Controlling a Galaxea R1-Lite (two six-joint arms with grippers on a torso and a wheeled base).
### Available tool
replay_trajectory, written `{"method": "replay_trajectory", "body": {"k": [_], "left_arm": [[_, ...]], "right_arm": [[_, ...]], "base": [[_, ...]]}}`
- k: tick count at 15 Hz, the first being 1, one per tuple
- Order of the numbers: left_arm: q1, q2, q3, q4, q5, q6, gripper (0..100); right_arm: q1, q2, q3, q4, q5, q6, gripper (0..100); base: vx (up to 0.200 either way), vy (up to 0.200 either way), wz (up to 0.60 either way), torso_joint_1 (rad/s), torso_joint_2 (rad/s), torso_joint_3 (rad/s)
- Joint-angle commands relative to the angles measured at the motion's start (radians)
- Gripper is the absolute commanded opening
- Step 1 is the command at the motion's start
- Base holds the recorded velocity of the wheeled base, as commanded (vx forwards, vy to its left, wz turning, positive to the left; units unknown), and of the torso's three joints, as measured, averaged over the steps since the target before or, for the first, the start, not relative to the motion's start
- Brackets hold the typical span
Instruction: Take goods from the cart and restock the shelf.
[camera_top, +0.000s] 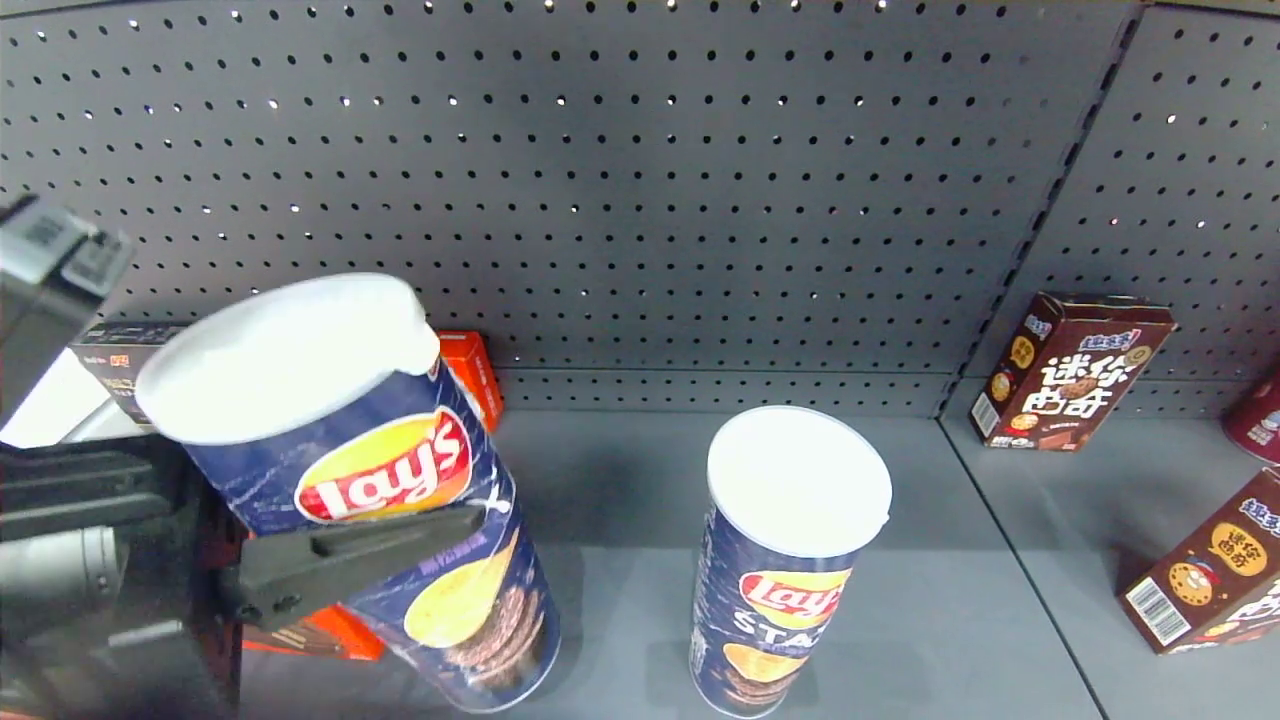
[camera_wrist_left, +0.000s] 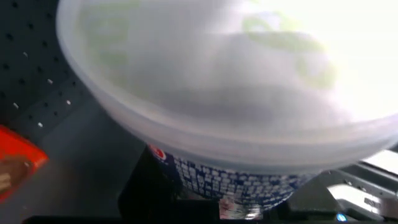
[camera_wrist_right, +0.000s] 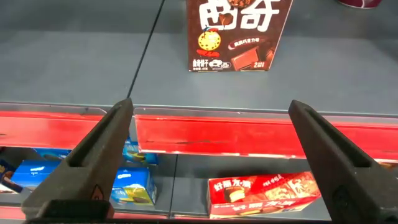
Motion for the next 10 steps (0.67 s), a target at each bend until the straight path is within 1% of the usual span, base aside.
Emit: {"method": "replay_trajectory", "body": {"k": [1,2,4,8,10], "left_arm": [[0.002,0.061,-0.093,0.007,0.004,-0.002,0],[-0.007,0.089,-0.141,0.013,0.005,-0.002,0],[-0.030,0.132,-0.185,0.013,0.025,0.003,0],[-0.007,0.225,-0.244,0.022,0.028,0.006,0],[0.004,0.282,-0.299,0.022,0.019,0.004,0]], "right_arm": [[-0.001,0.002,0.000,0.000,0.001,0.000,100],[0.001,0.002,0.000,0.000,0.001,0.000,100],[-0.001,0.002,0.000,0.000,0.001,0.000,100],[0.001,0.002,0.000,0.000,0.001,0.000,100],[-0.001,0.002,0.000,0.000,0.000,0.000,100]], "base": [[0.000,0.000,0.00,0.000,0.00,0.000],[0.000,0.000,0.00,0.000,0.00,0.000],[0.000,0.000,0.00,0.000,0.00,0.000],[0.000,0.000,0.00,0.000,0.00,0.000],[0.000,0.000,0.00,0.000,0.00,0.000]]}}
